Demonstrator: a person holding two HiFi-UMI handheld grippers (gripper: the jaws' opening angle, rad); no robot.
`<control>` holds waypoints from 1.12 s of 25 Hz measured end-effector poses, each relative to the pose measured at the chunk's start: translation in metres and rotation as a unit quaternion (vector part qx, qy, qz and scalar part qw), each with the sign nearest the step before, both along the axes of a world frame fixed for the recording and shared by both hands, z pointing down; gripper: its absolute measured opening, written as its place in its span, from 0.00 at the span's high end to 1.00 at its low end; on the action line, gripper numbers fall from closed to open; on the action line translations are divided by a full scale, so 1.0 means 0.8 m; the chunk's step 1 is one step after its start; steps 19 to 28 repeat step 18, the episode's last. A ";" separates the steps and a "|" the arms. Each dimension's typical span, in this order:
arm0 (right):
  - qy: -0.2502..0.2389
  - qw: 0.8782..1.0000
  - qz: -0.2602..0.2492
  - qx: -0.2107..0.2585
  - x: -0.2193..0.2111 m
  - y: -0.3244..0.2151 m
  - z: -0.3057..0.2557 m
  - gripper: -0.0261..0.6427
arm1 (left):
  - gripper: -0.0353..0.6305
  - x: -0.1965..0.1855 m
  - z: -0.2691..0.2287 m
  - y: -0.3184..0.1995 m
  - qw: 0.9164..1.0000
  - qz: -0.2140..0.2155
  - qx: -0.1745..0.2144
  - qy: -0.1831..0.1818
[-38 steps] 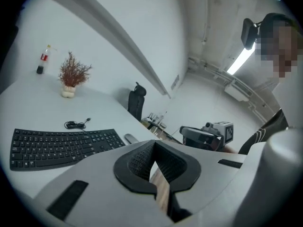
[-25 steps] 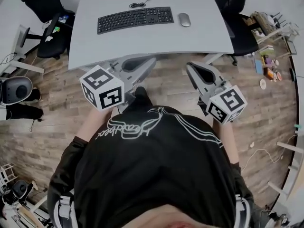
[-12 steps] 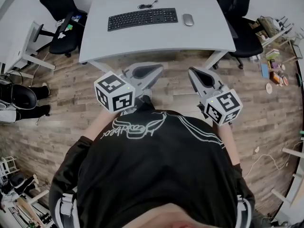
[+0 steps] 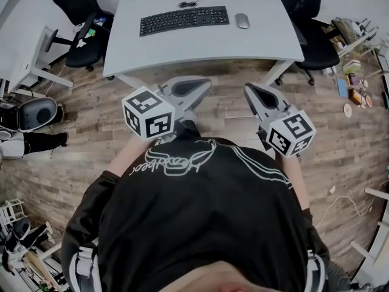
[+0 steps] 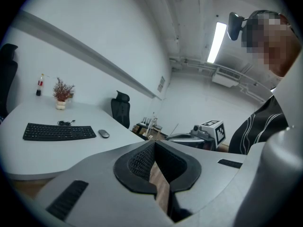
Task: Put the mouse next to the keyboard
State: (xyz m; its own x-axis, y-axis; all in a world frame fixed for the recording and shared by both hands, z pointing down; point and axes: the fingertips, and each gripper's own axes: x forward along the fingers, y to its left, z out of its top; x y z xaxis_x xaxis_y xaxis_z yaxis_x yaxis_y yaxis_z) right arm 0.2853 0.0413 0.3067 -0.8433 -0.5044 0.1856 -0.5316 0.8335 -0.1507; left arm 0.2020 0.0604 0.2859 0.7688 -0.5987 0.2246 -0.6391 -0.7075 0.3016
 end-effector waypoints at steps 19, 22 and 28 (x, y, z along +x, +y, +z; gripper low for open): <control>0.003 1.000 0.003 -0.028 -0.025 -0.018 0.024 0.95 | 0.94 -0.037 0.024 -0.008 0.999 -0.015 -0.027 0.012; 0.003 1.000 0.003 -0.028 -0.025 -0.018 0.024 0.95 | 0.94 -0.037 0.024 -0.008 0.999 -0.015 -0.027 0.012; 0.003 1.000 0.003 -0.028 -0.025 -0.018 0.024 0.95 | 0.94 -0.037 0.024 -0.008 0.999 -0.015 -0.027 0.012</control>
